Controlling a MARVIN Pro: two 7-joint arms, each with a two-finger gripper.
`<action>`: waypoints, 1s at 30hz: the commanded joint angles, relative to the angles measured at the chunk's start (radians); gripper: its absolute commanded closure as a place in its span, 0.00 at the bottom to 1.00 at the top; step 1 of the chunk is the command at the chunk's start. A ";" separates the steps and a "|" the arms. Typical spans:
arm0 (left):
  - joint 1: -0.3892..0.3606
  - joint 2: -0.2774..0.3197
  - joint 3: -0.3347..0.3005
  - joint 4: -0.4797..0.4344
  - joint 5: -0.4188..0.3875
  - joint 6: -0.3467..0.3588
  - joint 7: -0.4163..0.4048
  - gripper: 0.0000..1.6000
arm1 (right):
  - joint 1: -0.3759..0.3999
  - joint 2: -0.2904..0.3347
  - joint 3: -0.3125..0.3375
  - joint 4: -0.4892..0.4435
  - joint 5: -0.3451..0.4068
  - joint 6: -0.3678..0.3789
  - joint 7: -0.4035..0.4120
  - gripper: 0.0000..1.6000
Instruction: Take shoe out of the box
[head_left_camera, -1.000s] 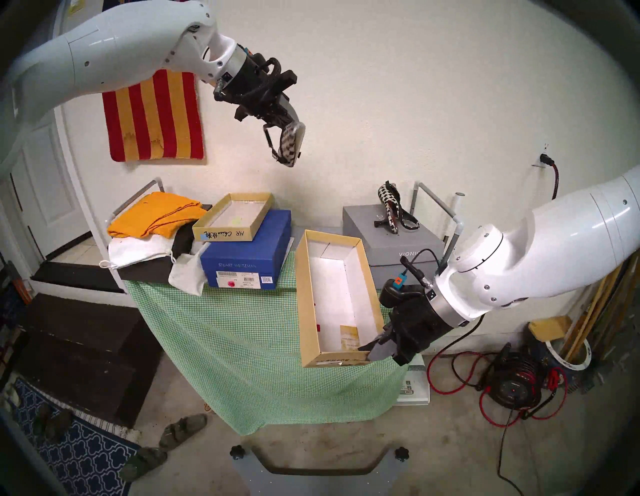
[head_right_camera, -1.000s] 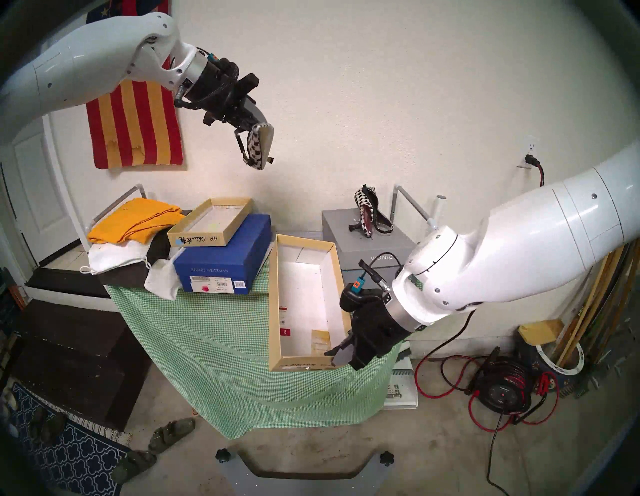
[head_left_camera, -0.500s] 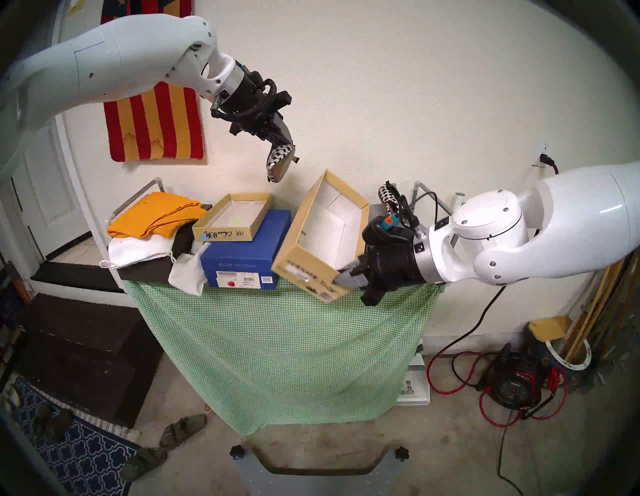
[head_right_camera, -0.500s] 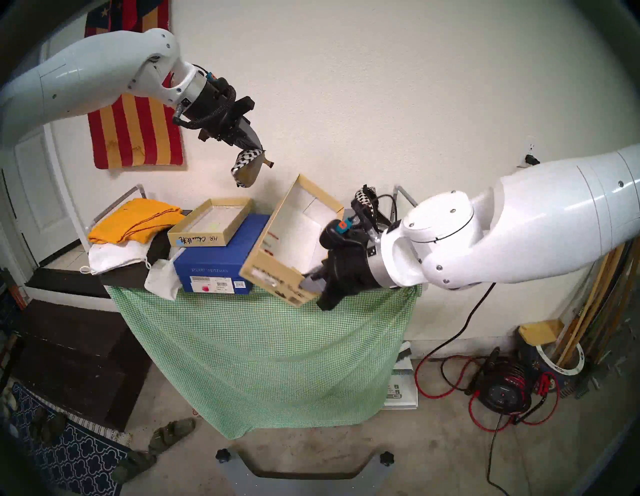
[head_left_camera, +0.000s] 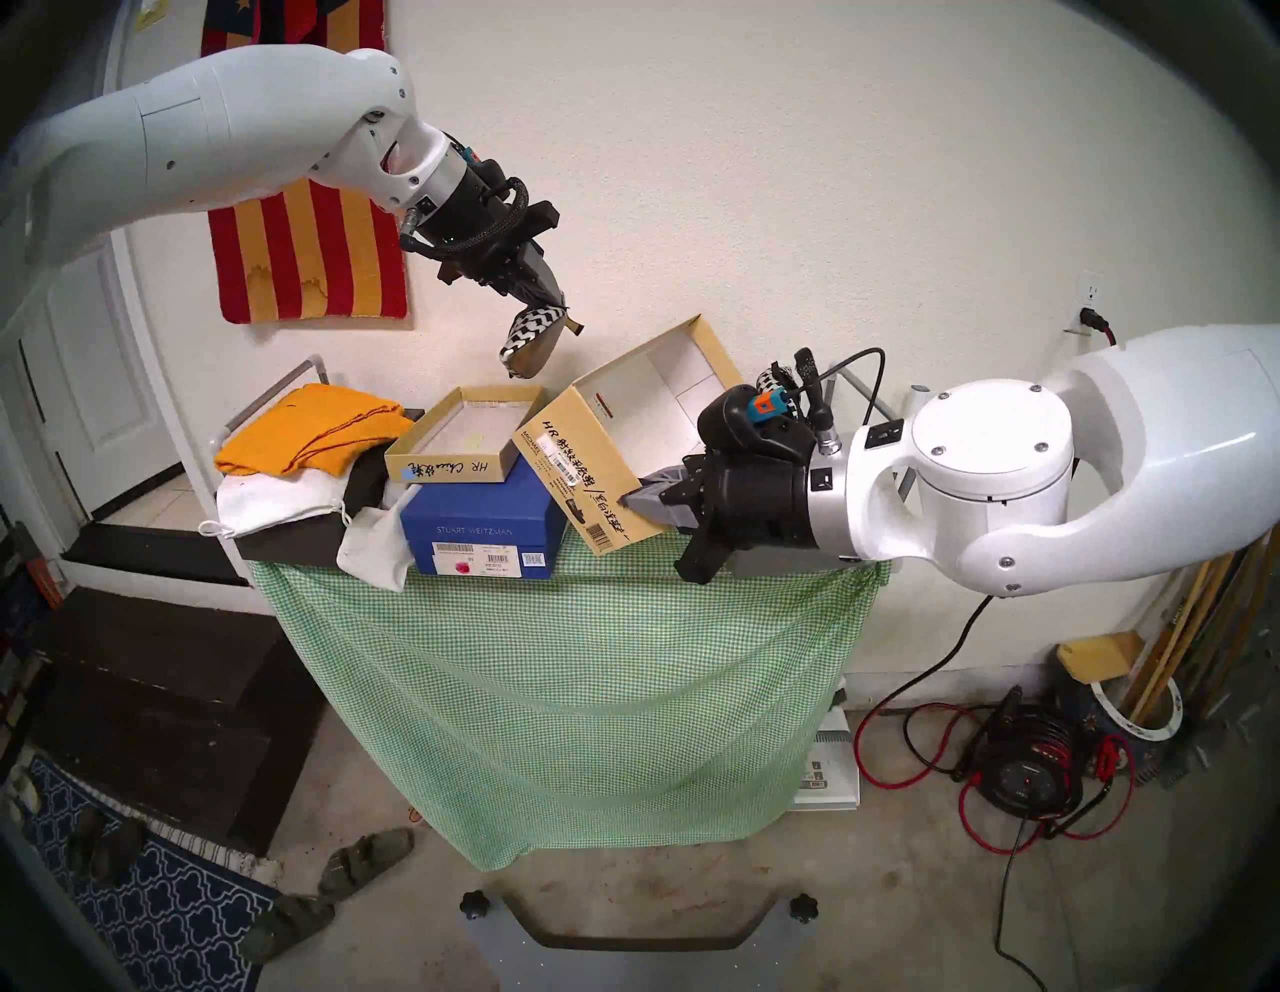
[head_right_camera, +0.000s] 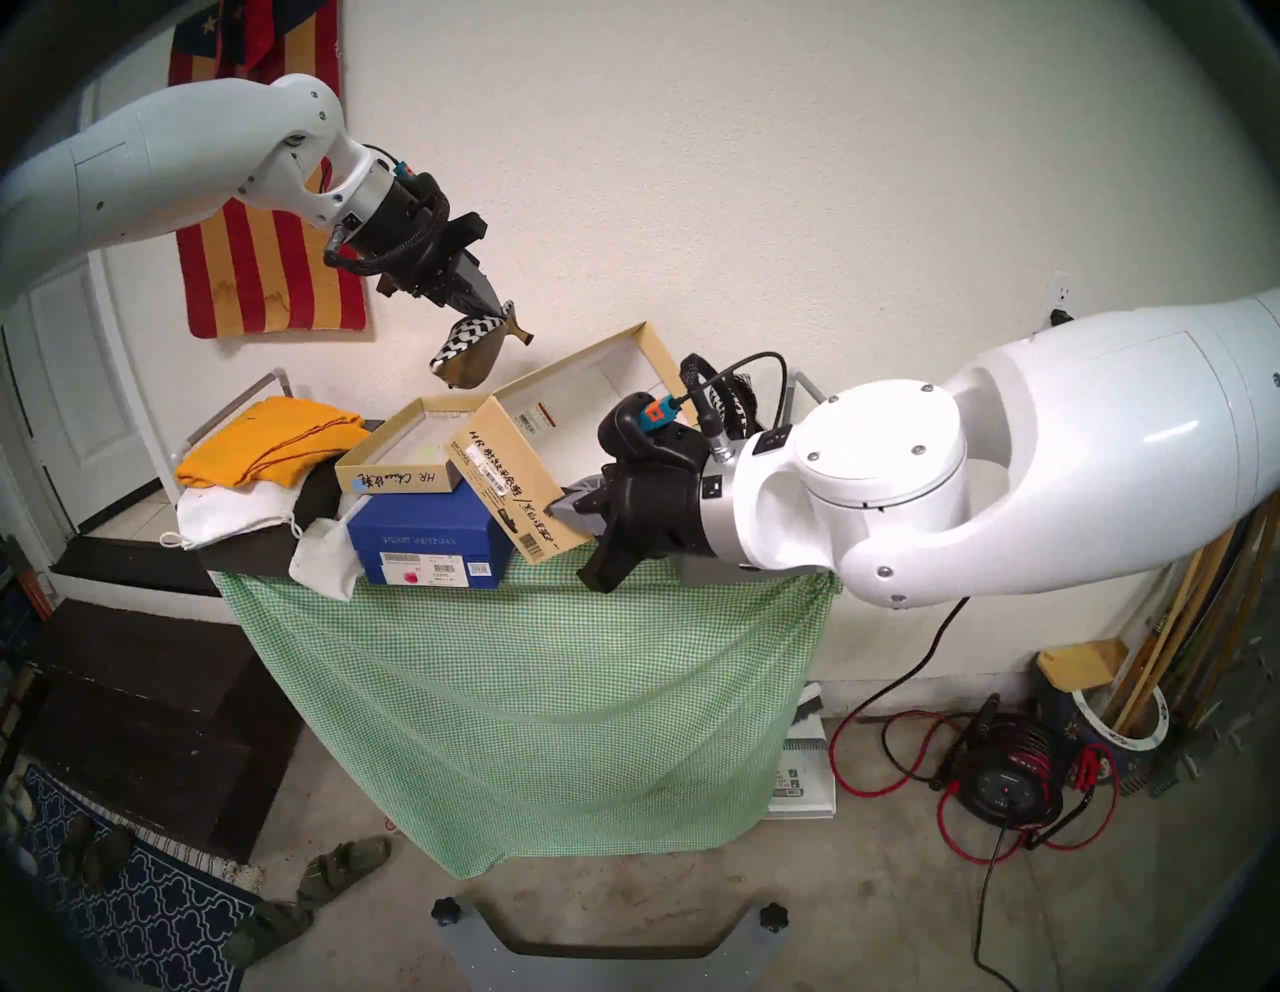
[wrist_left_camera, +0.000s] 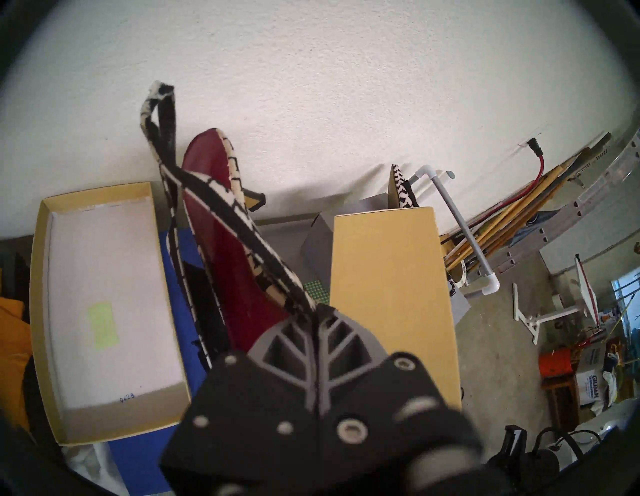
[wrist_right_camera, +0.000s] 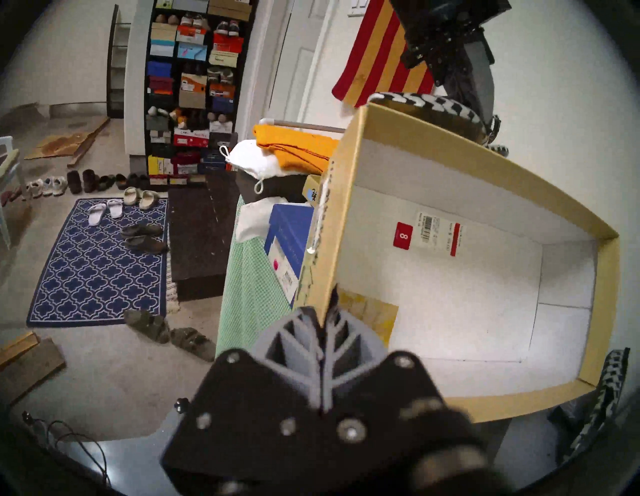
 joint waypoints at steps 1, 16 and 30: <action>-0.027 -0.028 0.040 0.020 0.012 0.001 -0.044 1.00 | 0.034 -0.086 0.024 0.094 -0.044 0.061 0.007 1.00; -0.037 -0.031 0.161 0.031 0.057 0.001 -0.139 1.00 | 0.056 -0.235 0.064 0.212 -0.066 0.269 0.235 1.00; 0.015 -0.108 0.324 0.143 0.133 0.001 -0.277 1.00 | 0.085 -0.154 -0.003 0.207 -0.056 0.312 0.452 1.00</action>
